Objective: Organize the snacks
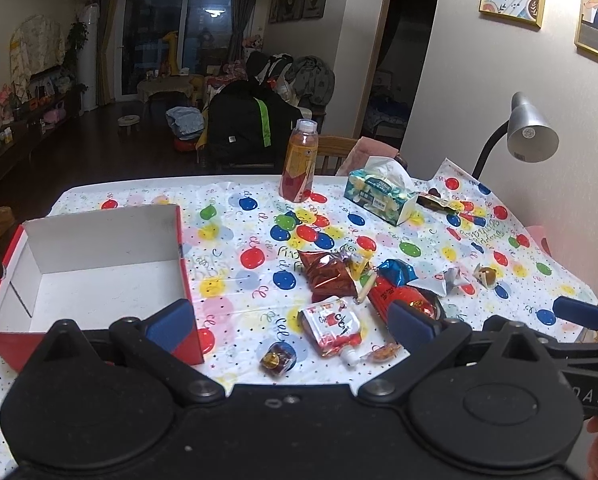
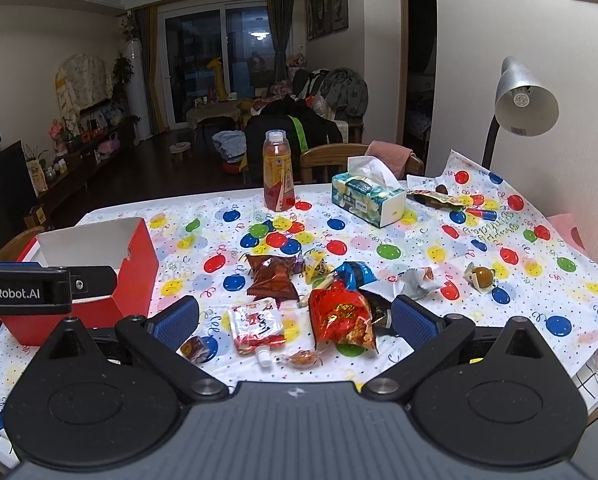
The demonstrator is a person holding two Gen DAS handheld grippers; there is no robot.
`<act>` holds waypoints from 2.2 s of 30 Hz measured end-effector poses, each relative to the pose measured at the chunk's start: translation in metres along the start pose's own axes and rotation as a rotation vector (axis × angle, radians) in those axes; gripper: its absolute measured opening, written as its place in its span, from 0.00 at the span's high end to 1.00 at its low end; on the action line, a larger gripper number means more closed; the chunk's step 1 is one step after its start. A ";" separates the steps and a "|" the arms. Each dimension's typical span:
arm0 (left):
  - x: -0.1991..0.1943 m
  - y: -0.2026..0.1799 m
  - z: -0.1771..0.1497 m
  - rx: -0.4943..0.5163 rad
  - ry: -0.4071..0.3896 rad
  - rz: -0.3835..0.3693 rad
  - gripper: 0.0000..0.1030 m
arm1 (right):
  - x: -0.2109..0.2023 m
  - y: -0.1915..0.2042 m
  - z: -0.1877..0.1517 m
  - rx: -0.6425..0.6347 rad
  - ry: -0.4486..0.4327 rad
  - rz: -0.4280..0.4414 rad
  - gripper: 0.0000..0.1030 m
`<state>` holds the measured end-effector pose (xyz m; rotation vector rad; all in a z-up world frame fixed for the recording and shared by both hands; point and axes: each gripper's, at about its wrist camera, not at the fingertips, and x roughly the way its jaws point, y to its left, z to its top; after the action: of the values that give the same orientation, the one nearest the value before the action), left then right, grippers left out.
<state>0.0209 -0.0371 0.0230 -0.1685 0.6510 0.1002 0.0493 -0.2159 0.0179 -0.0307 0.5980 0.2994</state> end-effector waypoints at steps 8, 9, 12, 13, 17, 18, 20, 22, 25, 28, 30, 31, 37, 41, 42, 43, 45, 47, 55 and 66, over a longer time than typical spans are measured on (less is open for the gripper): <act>0.016 -0.009 0.004 -0.015 0.010 0.018 0.00 | 0.019 -0.014 0.008 -0.010 0.015 0.030 0.00; 0.019 -0.010 0.004 -0.014 0.015 0.021 0.00 | 0.022 -0.016 0.008 -0.010 0.022 0.036 0.00; 0.030 -0.012 0.005 -0.016 0.037 0.012 0.00 | 0.037 -0.023 0.008 -0.004 0.049 0.057 0.00; 0.034 -0.012 0.004 -0.018 0.040 0.014 0.00 | 0.043 -0.026 0.008 -0.002 0.056 0.062 0.00; 0.054 -0.013 0.003 -0.009 0.054 0.037 0.00 | 0.072 -0.037 0.005 -0.015 0.105 0.072 0.00; 0.060 -0.013 0.003 -0.004 0.059 0.045 0.00 | 0.079 -0.040 0.003 -0.021 0.112 0.071 0.00; 0.072 -0.015 0.003 0.005 0.069 0.057 0.00 | 0.095 -0.046 0.001 -0.027 0.133 0.073 0.00; 0.084 -0.017 0.003 0.010 0.075 0.058 0.01 | 0.110 -0.054 0.000 -0.019 0.153 0.072 0.00; 0.105 -0.020 0.004 -0.009 0.101 0.046 0.03 | 0.131 -0.066 -0.001 -0.007 0.182 0.071 0.00; 0.127 -0.024 0.005 -0.021 0.130 0.043 0.05 | 0.150 -0.075 -0.001 -0.004 0.207 0.067 0.00; 0.142 -0.029 0.005 -0.019 0.151 0.040 0.05 | 0.161 -0.080 -0.001 -0.002 0.221 0.067 0.01; 0.150 -0.031 0.004 -0.021 0.165 0.039 0.06 | 0.167 -0.081 -0.001 0.000 0.230 0.070 0.01; 0.192 -0.040 0.000 -0.056 0.249 0.049 0.07 | 0.195 -0.087 -0.004 -0.016 0.284 0.090 0.03; 0.215 -0.046 -0.002 -0.073 0.288 0.063 0.07 | 0.215 -0.089 -0.005 -0.025 0.313 0.097 0.03; 0.220 -0.047 -0.003 -0.078 0.298 0.065 0.07 | 0.220 -0.089 -0.005 -0.026 0.320 0.100 0.03; 0.225 -0.048 -0.004 -0.085 0.311 0.068 0.08 | 0.224 -0.090 -0.005 -0.027 0.327 0.100 0.03; 0.236 -0.049 -0.006 -0.096 0.336 0.084 0.10 | 0.232 -0.090 -0.007 -0.024 0.345 0.106 0.03; 0.245 -0.049 -0.008 -0.116 0.361 0.090 0.13 | 0.239 -0.090 -0.008 -0.025 0.361 0.108 0.03; 0.264 -0.054 -0.012 -0.155 0.417 0.106 0.22 | 0.261 -0.094 -0.010 0.002 0.433 0.122 0.15; 0.268 -0.055 -0.009 -0.166 0.432 0.121 0.31 | 0.263 -0.094 -0.008 0.027 0.446 0.159 0.36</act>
<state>0.2351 -0.0817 -0.1405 -0.3157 1.0846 0.2383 0.2776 -0.2359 -0.1411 -0.0245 1.0500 0.4434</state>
